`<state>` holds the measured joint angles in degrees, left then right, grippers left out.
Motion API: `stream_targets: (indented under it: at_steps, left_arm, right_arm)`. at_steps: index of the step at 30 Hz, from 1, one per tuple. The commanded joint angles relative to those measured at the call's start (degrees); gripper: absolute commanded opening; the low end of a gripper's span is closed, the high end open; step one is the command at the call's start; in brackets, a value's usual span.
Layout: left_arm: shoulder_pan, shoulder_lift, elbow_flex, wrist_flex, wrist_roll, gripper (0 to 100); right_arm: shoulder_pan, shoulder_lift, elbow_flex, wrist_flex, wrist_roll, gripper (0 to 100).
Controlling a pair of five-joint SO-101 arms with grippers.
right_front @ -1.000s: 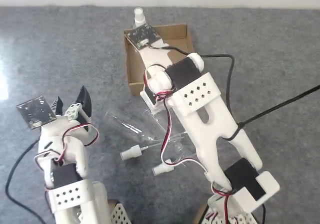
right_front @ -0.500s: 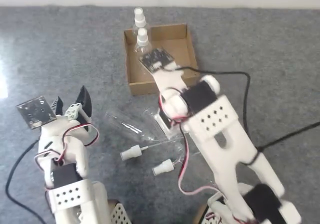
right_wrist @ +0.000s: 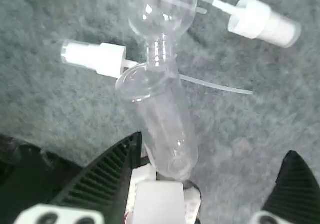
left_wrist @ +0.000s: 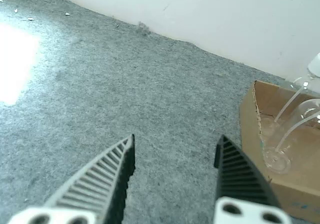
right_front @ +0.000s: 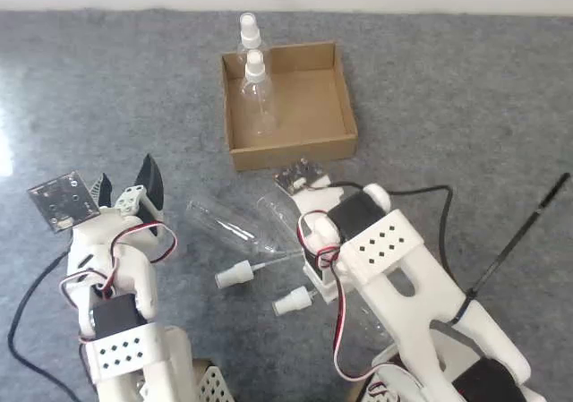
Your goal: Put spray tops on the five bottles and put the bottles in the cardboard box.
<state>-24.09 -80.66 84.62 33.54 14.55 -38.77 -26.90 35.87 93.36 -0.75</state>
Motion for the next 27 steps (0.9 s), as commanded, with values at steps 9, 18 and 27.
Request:
stream_targets:
  at_steps: [9, 18, 27]
  left_arm:
    - [-0.18, 0.18, -0.48, -1.49, 0.26, 24]
    - [-0.09, 0.18, -0.4, -1.49, 0.26, 24]
    - [-0.09, 0.18, -0.4, -1.49, 0.18, 24]
  right_arm:
    - [-0.13, -2.59, 14.33, -16.4, 8.0, 37.9]
    - [0.13, -2.86, 18.9, -19.65, 9.41, 29.4]
    - [1.8, -3.38, 18.46, -19.38, 9.41, 11.6]
